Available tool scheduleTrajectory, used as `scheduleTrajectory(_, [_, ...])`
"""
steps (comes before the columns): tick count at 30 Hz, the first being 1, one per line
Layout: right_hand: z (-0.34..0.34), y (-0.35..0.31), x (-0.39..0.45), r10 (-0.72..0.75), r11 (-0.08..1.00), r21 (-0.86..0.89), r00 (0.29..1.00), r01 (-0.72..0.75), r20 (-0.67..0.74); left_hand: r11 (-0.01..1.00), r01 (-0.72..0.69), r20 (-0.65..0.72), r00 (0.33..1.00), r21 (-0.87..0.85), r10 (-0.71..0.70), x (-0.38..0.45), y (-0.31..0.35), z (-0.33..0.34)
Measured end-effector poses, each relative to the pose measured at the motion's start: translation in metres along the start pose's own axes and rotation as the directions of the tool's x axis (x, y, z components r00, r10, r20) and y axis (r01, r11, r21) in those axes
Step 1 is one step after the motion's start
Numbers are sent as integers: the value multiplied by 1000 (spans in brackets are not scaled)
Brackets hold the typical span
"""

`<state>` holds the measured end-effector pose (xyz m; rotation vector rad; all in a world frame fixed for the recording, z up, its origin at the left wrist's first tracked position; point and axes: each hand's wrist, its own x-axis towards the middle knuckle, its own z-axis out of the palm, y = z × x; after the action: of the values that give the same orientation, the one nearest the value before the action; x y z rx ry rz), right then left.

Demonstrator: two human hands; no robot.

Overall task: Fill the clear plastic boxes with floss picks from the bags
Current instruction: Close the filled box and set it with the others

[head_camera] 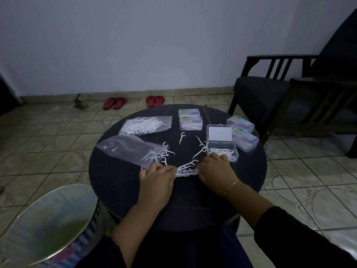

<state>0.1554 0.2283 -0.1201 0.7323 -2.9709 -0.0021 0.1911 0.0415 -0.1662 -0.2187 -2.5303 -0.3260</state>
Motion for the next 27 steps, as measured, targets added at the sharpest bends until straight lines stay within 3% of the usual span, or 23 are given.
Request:
scheduleTrajectory(7, [-21,25,1,32,999,1,999,-32,3,996,-27,190,982,86,10,7,2,-4])
scheduleTrajectory(12, [-33,51,12,175,984,-31,984,-175,-27,995,-29,347,938,97,-7,25,4,-14])
scheduleTrajectory(17, [-40,73,23,299,950,-71,953,-303,-58,971,-67,503,862,228,-59,47,7,-21])
scheduleTrajectory(23, [-27,81,29,320,941,-118,947,-317,8,946,-111,567,819,306,-87,55,15,-26])
scheduleTrajectory(27, [-18,80,29,234,971,-69,969,-229,75,890,-293,455,883,348,113,47,18,-18])
